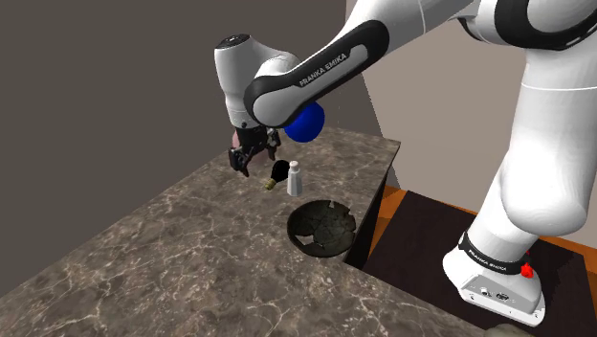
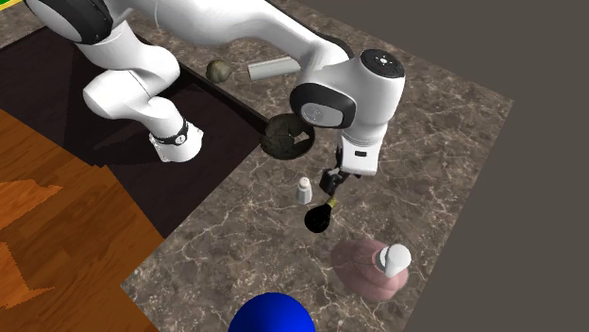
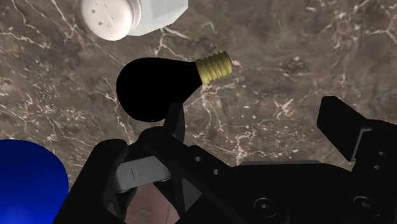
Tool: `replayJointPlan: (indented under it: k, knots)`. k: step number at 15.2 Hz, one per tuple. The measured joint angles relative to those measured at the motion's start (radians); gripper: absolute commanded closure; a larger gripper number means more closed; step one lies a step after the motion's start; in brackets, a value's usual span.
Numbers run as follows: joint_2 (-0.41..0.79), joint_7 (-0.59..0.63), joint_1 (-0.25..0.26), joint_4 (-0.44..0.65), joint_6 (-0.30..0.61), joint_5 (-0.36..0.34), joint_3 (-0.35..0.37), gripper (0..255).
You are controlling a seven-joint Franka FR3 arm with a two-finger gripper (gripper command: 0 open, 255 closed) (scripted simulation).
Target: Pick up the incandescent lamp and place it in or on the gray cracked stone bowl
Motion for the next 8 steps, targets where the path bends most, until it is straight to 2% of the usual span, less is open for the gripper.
replayJointPlan:
  k: [8]
  knots:
    - [0.016,0.009,0.001,-0.015,0.03,-0.011,-0.004,0]
